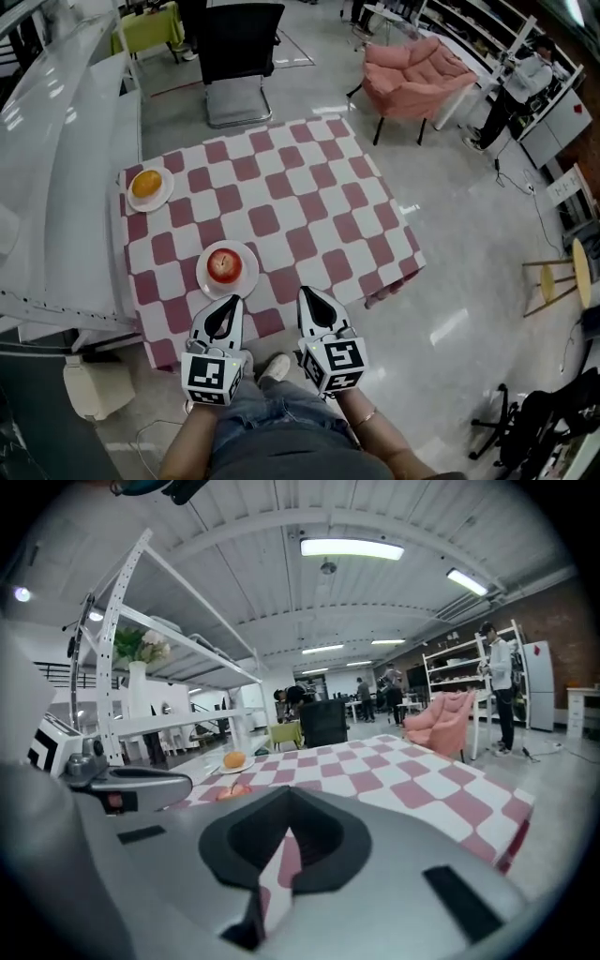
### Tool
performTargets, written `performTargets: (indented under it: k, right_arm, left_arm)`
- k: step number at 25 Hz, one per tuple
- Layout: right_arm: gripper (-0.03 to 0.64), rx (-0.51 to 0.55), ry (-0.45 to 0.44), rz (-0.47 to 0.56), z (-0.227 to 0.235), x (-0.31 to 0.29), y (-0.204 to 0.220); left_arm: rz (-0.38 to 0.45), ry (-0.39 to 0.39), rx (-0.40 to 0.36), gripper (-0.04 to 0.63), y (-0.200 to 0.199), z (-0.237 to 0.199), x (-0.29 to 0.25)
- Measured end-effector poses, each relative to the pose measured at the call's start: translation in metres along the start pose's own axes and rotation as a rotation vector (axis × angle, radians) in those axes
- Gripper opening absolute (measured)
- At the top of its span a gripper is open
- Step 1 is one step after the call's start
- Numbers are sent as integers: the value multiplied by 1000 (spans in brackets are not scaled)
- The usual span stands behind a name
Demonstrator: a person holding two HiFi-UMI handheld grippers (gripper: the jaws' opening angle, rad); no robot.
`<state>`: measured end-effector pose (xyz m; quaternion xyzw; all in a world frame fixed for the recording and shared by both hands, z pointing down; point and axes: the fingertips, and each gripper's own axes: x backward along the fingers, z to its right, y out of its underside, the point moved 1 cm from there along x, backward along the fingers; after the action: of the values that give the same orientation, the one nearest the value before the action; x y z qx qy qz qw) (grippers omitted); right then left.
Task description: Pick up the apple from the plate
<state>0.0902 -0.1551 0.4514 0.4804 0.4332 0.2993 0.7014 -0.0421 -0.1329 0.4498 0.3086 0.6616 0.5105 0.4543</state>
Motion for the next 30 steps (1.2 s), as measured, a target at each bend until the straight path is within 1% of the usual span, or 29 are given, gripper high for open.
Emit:
performTargets:
  k: [3, 6, 10, 15, 18, 22, 25, 28, 30]
  right_arm:
    - [9, 40, -58, -23, -19, -16, 2]
    - [9, 56, -97, -49, -33, -26, 9]
    - [11, 69, -112, -76, -44, -36, 16]
    - [9, 76, -96, -85, -49, -42, 20]
    - [11, 74, -73, -92, -47, -44, 26]
    - [9, 57, -38, -96, -43, -44, 28]
    - [9, 53, -23, -102, -39, -43, 30]
    - [9, 47, -11, -105, -36, -42, 30]
    - [11, 47, -2, -111, -34, -42, 32]
  left_arm:
    - [-9, -67, 10, 17, 8, -22, 9]
    - [-30, -115, 18, 18, 18, -41, 16]
    - [-39, -142, 35, 21, 27, -61, 19]
    - [-51, -112, 70, 92, 38, -74, 7]
    - [-57, -98, 55, 147, 44, -79, -3]
    - [-95, -67, 54, 253, 52, -80, -20]
    - [-132, -52, 51, 314, 60, -80, -32]
    - [-157, -51, 39, 343, 64, -82, -42]
    - [-167, -58, 20, 347, 64, -83, -47]
